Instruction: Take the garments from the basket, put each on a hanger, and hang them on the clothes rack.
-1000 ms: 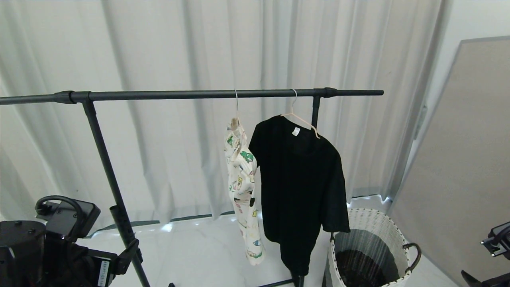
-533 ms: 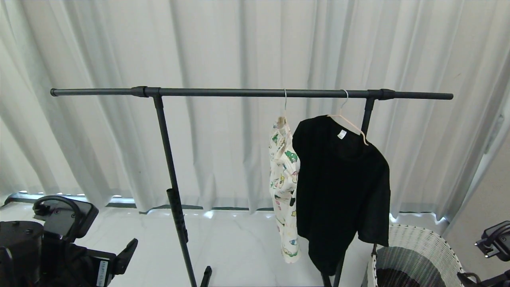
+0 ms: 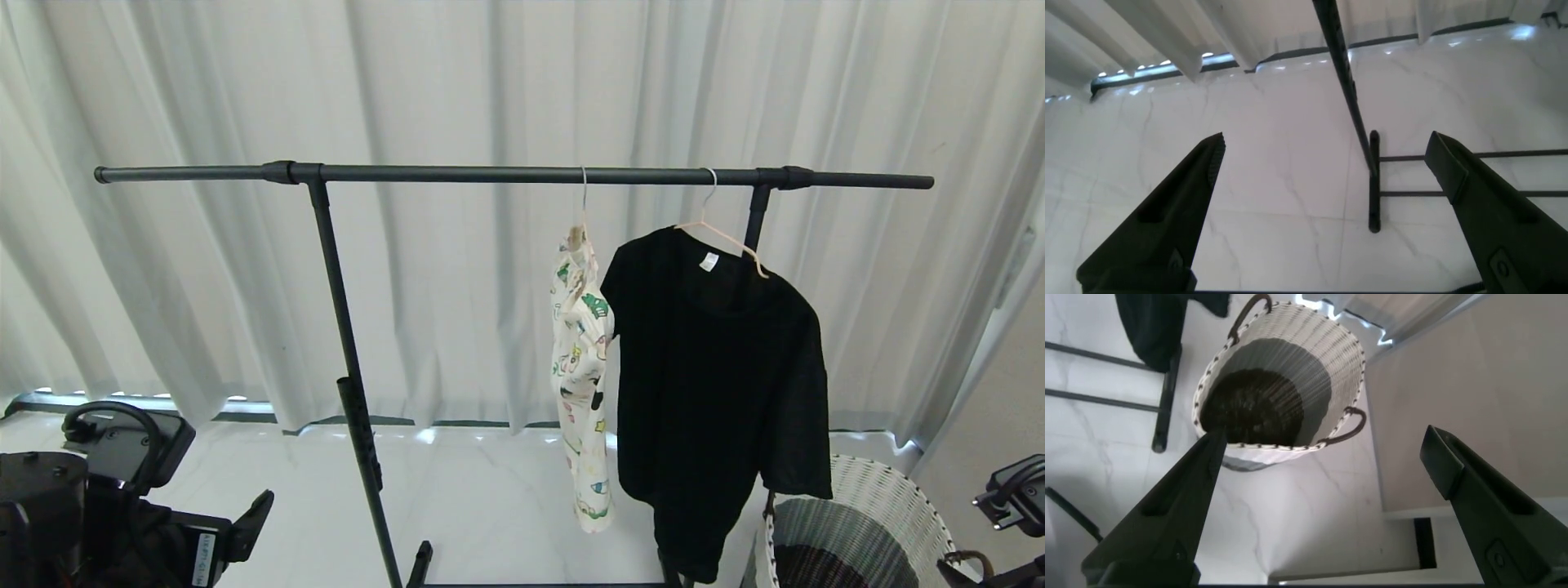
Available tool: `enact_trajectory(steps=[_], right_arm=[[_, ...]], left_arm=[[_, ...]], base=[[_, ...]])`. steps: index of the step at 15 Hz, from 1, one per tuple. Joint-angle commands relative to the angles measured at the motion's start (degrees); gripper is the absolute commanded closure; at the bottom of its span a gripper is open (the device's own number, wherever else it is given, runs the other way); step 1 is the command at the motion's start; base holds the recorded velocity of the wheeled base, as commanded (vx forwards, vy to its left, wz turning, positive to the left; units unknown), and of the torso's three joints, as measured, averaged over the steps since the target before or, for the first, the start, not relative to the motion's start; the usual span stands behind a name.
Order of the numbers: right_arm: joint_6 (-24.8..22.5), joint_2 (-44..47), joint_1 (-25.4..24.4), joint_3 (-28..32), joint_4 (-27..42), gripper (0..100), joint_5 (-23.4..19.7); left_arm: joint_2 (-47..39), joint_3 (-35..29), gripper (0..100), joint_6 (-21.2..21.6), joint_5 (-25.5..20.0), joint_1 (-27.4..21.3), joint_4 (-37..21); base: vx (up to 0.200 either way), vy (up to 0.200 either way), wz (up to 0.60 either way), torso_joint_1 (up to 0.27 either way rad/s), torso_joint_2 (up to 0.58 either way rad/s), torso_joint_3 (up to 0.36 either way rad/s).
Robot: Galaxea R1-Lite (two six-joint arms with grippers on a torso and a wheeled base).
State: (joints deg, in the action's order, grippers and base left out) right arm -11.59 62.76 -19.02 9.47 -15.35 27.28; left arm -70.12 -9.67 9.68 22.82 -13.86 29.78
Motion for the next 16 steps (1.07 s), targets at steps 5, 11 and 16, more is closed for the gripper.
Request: enact_trajectory(steps=[5,11,16], right_arm=[[0.0,-0.1,0.2,0.1,0.0,0,0.1],[0.1,-1.7,3.1,-1.6,0.0,0,0.1],[5.2,-12.5,13.4,-3.1,0.1,0,11.4]], left_arm=[[0.1,0.7,0,-0.1,0.0,0.7,0.0],[0.3,3.7,0,-0.3,0.0,5.0,0.0],[20.9,9.7,0,-0.5,1.0,13.9,-4.9]], base=[[0.0,0.0,0.0,-0.195,0.47,0.268],[0.0,0.0,0.0,-0.163,0.43,0.269],[0.0,0.0,0.0,-0.018,0.06,0.038]])
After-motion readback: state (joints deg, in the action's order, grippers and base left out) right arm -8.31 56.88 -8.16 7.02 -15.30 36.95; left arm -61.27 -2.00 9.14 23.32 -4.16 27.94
